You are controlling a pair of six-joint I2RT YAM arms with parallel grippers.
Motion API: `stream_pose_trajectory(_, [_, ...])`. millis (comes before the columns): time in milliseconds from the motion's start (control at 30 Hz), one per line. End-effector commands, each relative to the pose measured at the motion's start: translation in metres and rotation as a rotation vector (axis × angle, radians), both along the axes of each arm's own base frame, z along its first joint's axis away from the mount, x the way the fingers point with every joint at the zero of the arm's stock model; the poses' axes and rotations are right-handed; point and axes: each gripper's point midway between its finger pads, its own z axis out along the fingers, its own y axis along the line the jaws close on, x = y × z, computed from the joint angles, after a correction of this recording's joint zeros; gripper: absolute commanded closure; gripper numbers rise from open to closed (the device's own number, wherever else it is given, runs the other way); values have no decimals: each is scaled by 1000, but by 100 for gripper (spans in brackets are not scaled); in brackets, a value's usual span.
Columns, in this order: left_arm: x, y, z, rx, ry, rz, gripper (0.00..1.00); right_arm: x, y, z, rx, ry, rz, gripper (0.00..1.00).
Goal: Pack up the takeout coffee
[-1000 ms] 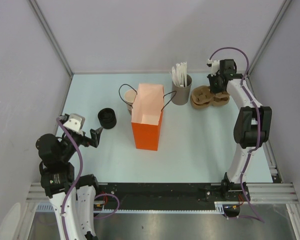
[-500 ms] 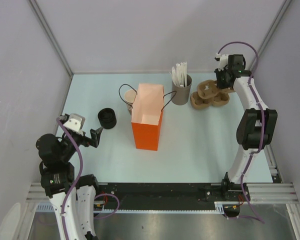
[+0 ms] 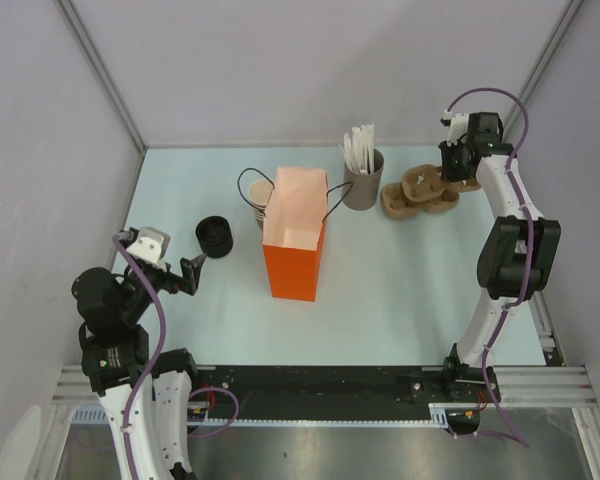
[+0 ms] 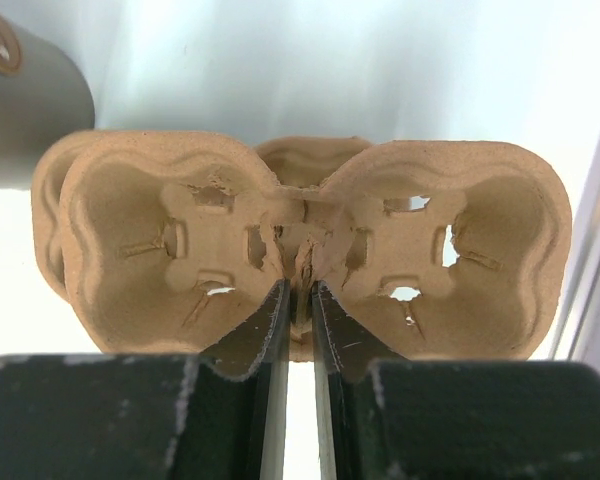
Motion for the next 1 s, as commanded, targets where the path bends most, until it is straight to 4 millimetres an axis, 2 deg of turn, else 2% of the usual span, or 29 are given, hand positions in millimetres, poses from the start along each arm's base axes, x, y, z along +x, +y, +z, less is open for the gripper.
stream_pose_trajectory(0, [0,-2,9,-7,-36,-9,0,-2,7,12,7,-34,30,84])
stream_pose_trajectory(200, [0,-2,9,-6,-37,-11,0,-2,1,-5,-6,-10,13,84])
stream_pose_trajectory(433, [0,-2,9,-7,-37,-11,1,-2,4,-17,2,11,22,79])
stream_pose_trajectory(767, [1,-1,8,-9,-31,-9,1,-4,1,-25,-8,31,16,54])
stream_pose_trajectory(967, [0,-1,8,-10,-32,-9,1,-6,2,-32,-2,51,19,47])
